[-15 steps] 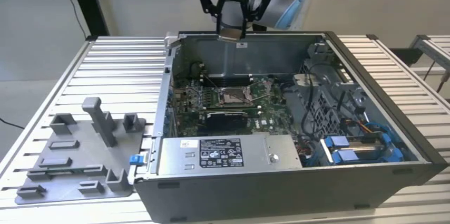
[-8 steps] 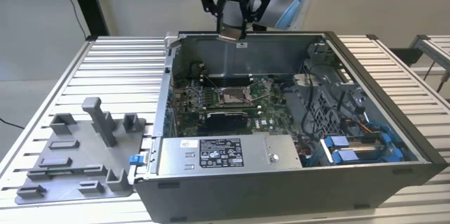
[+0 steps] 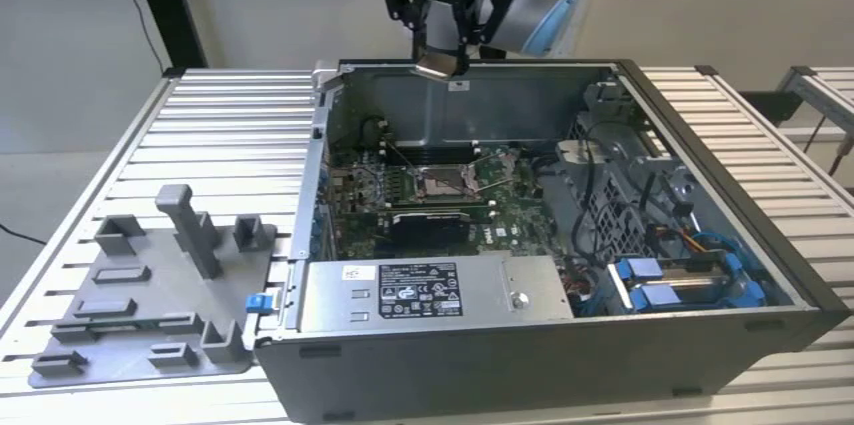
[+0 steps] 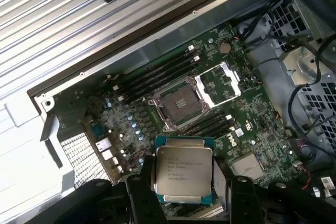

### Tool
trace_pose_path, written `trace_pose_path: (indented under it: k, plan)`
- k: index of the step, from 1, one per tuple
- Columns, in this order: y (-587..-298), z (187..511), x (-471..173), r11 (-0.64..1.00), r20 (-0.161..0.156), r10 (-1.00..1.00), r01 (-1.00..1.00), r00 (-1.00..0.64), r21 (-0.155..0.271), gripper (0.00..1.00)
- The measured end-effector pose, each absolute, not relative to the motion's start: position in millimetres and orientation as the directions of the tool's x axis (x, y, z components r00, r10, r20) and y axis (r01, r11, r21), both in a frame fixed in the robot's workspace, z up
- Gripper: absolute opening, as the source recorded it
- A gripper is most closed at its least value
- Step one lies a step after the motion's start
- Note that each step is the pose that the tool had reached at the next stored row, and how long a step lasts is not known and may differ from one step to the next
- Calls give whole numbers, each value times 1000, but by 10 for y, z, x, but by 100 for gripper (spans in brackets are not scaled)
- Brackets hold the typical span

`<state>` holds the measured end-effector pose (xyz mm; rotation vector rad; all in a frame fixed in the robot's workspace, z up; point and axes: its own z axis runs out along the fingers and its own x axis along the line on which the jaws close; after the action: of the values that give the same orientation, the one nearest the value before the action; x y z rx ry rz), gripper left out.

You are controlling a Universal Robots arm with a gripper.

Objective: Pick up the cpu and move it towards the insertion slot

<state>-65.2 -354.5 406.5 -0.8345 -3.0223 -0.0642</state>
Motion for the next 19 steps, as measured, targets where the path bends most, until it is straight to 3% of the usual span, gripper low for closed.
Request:
trace_pose_path:
  k: [19]
  plan:
    - [-3545,4064,-652,645,16,763,763,-646,38,0]
